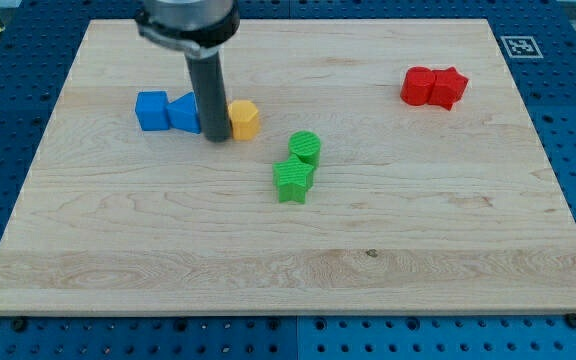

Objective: Slide the yellow hexagon to the top left of the green circle

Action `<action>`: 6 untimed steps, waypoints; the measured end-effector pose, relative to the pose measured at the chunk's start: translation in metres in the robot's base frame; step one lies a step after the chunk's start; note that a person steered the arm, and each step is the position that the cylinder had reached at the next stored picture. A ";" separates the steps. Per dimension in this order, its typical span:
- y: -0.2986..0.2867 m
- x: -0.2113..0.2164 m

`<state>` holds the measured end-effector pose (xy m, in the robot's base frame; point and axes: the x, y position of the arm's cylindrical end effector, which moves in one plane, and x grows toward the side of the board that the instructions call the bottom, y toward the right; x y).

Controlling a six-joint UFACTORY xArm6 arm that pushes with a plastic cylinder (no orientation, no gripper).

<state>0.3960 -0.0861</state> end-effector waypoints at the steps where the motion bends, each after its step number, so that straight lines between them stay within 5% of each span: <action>1: 0.016 -0.057; 2: 0.023 -0.074; 6: 0.017 0.026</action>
